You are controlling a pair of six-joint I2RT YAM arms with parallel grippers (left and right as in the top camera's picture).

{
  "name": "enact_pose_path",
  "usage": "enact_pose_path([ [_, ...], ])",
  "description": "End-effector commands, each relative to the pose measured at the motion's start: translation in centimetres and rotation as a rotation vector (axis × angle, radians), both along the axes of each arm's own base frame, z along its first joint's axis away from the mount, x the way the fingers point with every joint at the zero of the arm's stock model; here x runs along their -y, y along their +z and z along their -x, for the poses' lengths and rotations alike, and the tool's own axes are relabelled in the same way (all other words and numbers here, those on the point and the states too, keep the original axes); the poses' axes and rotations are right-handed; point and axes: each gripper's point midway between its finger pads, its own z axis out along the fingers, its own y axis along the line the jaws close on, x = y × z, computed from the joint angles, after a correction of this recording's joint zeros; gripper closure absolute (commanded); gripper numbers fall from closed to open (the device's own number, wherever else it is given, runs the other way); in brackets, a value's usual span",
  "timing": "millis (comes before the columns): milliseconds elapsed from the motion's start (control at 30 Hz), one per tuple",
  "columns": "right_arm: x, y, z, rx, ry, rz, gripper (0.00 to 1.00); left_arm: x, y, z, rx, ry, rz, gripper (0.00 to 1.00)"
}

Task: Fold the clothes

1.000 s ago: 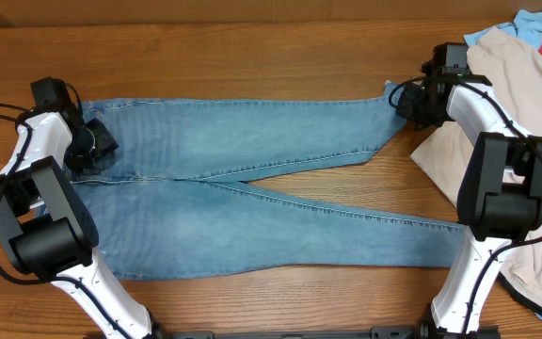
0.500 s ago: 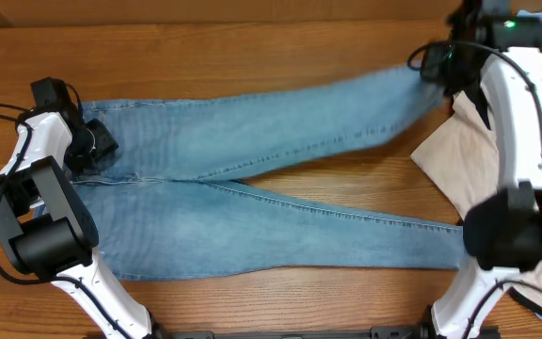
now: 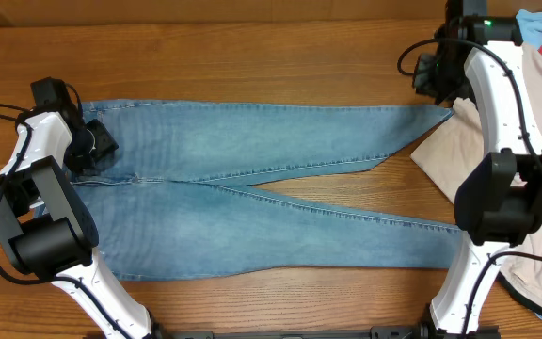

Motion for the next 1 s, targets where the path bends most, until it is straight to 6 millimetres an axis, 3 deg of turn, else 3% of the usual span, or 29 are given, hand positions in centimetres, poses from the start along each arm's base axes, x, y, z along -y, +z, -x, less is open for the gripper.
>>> enact_pose_path([
  [0, 2.2, -0.5, 1.0, -0.049, -0.091, 0.083, 0.72, 1.1, -4.4, 3.7, -0.157, -0.003, 0.055, 0.43],
  [100, 3.1, -1.4, 2.1, -0.105, -0.155, 0.084, 0.71, 1.0, -4.4, 3.6, -0.154, -0.003, 0.054, 0.43],
  [500, 1.8, -8.9, 3.8, -0.194, -0.153, -0.021, 0.62, 1.2, -4.4, 3.8, -0.160, -0.003, 0.060, 0.43],
  [733, 0.0, -10.9, 2.9, -0.140, -0.146, -0.172, 0.62, 1.0, -4.4, 3.4, -0.145, -0.003, 0.053, 0.43],
  [967, -0.1, -10.8, 1.6, -0.083, -0.106, -0.178, 0.96, 1.0, -4.4, 3.3, -0.142, -0.003, 0.052, 0.42],
])
